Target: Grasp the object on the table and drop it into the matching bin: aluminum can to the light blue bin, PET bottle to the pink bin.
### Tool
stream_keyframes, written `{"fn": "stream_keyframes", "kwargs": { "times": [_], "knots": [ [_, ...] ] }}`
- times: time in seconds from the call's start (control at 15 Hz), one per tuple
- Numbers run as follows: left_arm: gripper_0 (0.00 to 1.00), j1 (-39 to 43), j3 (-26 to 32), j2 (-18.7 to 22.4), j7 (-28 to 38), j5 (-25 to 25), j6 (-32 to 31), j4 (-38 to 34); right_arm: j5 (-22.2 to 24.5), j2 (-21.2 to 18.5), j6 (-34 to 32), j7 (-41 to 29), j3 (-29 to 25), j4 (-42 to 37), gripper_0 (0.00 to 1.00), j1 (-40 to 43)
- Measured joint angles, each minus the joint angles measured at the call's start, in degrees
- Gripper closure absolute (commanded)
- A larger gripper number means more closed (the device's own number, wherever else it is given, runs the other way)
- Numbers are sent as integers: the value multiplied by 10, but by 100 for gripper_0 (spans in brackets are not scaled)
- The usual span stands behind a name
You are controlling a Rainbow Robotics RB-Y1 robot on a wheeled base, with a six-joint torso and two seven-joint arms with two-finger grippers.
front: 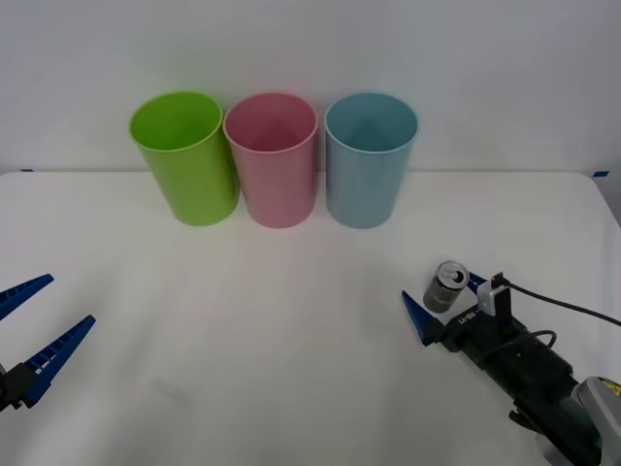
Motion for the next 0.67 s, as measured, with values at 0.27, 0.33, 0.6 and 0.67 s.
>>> {"fn": "stream_keyframes", "kwargs": {
  "times": [0.27,0.33,0.6,0.67],
  "knots": [
    [0,0,0,0,0,0,0,0,0,0,2,0,1,0,85,0],
    [0,0,0,0,0,0,0,0,0,0,2,0,1,0,100,0],
    [0,0,0,0,0,0,0,0,-2,0,3,0,2,0,100,0],
    [0,0,0,0,0,0,0,0,-3,0,3,0,2,0,100,0]
  ]
}}
